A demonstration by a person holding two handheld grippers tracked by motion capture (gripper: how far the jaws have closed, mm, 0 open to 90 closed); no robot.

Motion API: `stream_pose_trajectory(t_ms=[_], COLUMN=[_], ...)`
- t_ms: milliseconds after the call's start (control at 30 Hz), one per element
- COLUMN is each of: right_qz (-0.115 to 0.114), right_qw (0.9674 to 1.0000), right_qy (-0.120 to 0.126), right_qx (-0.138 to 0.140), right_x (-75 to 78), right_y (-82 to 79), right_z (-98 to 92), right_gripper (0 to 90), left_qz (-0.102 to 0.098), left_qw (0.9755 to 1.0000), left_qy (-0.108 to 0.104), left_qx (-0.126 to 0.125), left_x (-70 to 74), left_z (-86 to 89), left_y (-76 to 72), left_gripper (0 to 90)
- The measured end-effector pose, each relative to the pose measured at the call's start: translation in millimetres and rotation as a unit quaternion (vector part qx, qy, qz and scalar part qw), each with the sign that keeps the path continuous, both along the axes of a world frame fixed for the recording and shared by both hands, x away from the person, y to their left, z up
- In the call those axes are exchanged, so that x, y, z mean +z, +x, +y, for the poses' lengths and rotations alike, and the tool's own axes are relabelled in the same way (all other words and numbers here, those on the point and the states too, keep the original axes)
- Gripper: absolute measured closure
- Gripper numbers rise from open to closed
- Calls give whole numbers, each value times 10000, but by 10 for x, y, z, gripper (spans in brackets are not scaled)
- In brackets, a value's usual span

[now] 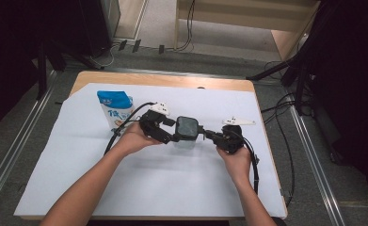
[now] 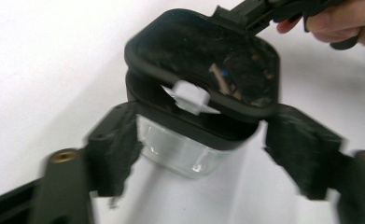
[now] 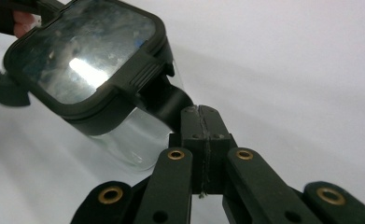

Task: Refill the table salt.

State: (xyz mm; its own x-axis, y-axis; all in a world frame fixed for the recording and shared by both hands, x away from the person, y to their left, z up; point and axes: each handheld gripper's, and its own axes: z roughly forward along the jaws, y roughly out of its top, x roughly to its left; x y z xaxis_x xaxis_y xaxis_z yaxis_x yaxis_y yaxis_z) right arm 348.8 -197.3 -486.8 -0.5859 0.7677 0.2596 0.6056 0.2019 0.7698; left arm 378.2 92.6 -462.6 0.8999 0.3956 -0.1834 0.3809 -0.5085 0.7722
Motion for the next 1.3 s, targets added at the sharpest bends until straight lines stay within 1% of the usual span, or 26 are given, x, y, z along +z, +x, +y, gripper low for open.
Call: stream_pose_trajectory(t_ms=[33, 67, 133, 167, 200, 233, 267, 367, 400, 467, 567, 633, 667, 733, 800, 867, 933, 1000, 1100, 1200, 1300], right_qz=[11, 8, 9, 9, 9, 0, 2, 0, -1, -4, 0, 16, 16, 16, 21, 32, 17, 14, 13, 18, 8], right_qw=[10000, 10000, 10000, 10000, 10000, 10000, 10000, 10000, 10000, 10000, 10000, 10000, 10000, 10000, 10000, 10000, 10000, 10000, 10000, 10000, 10000], right_qy=[12, -10, -34, -23, -4, -8, -13, 2, 1, -1, -12, -14, -13, 12, 1, 22, 16, 17, 13, -16, -19], right_qx=[14, 33, 28, 33, 37, 52, 43, 48, 48, 46, 40, 29, 37, 34, 31, 32, 27, 28, 22, 13, 22], right_x=[-1, -3, -3, -3, -4, -4, -3, -5, -6, -7, -5, -3, -2, 1, 3, 4, 5, 3, 2, 0, -6], right_y=[0, 1, -3, 0, 3, 5, 2, 6, 6, 7, 3, -2, -2, -4, -10, -14, -18, -22, -29, -42, -51], right_z=[4, 13, 25, 21, 17, 16, 18, 16, 16, 16, 17, 20, 20, 15, 17, 17, 18, 18, 19, 20, 21], right_gripper=[900, 900, 900, 900, 900, 900, 900, 900, 900, 900, 900, 900, 900, 900, 900, 900, 900, 900, 900, 900, 900], left_qz=[-33, -31, -31, -20, 31, 68, 50, 73, 97, 123, 189, 227, 197, 174, 154, 170, 221, 249, 225, 239, 256], left_qw=[10000, 10000, 10000, 10000, 10000, 10000, 10000, 9998, 9998, 9997, 9996, 9995, 9996, 9997, 9997, 9996, 9994, 9994, 9995, 9994, 9993], left_qy=[-38, -47, -52, -45, -44, 2, 55, 117, 99, 36, 69, 38, 50, 5, -75, -146, -193, -163, -110, -102, -11], left_qx=[-18, 12, -18, -17, -21, -40, -57, -128, -144, -206, -175, -222, -194, -144, -162, -171, -197, -192, -214, -246, -273], left_x=[14, 24, 36, 40, 46, 56, 70, 137, 157, 189, 216, 233, 247, 280, 319, 358, 384, 405, 439, 458, 468], left_z=[10, 10, 6, 3, 1, -10, -13, -38, -48, -52, -70, -78, -83, -96, -101, -115, -134, -169, -239, -313, -388], left_y=[0, -8, -17, -18, -15, -11, -9, -4, -4, 2, 13, 26, 23, 24, 36, 47, 62, 71, 81, 80, 86], left_gripper=[356, 358, 377, 385, 390, 398, 404, 428, 438, 480, 530, 576, 598, 645, 704, 763, 803, 822, 840, 850, 851])
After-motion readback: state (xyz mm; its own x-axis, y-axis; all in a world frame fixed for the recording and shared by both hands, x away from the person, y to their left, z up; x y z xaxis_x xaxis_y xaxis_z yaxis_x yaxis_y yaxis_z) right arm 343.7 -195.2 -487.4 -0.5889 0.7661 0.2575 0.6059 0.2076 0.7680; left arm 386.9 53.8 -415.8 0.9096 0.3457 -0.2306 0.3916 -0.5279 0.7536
